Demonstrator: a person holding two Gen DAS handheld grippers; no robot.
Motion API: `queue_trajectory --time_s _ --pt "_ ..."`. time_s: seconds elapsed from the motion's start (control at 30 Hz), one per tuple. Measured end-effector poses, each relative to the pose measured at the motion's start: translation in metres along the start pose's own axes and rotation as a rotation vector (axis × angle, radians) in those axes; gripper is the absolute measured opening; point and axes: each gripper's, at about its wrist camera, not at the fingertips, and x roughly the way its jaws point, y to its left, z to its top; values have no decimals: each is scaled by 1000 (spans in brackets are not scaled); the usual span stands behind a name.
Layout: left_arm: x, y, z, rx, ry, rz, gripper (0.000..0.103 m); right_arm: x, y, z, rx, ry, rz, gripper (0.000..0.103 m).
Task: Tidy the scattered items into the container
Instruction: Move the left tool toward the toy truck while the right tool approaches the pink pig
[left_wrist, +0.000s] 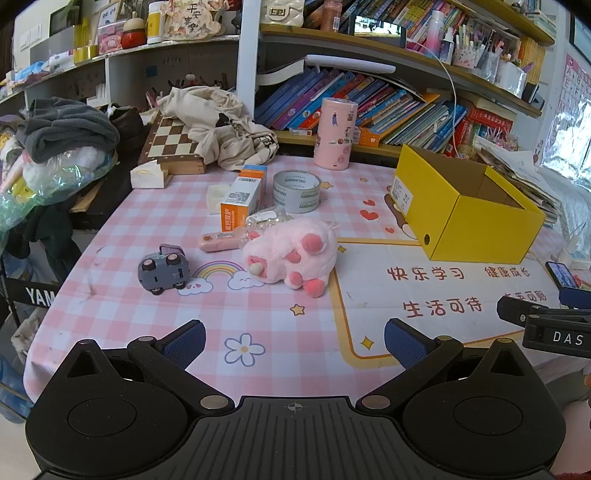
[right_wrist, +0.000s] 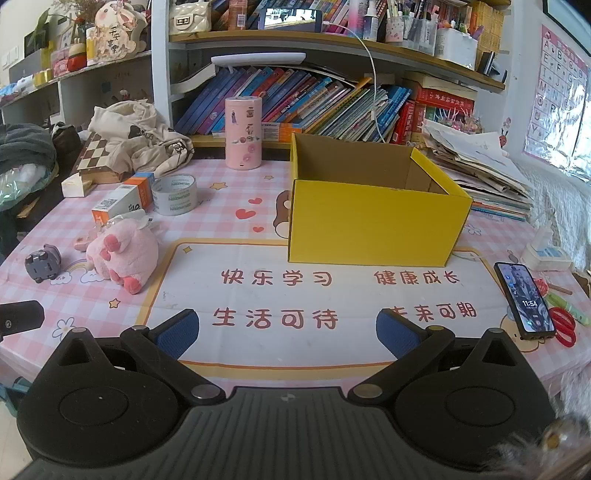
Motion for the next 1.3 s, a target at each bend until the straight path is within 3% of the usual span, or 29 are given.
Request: queue_trajectory --time_s 0.5,0.97,1.3 --pt "1 1 0 -6 10 -8 103 3 8 1 -34 5 -11 103" --pt "1 9 -1 -24 -8 2 103 6 25 6 -100 -7 46 103" --pt "1 19 2 -46 -12 32 103 11 41 14 -143 -5 131 103"
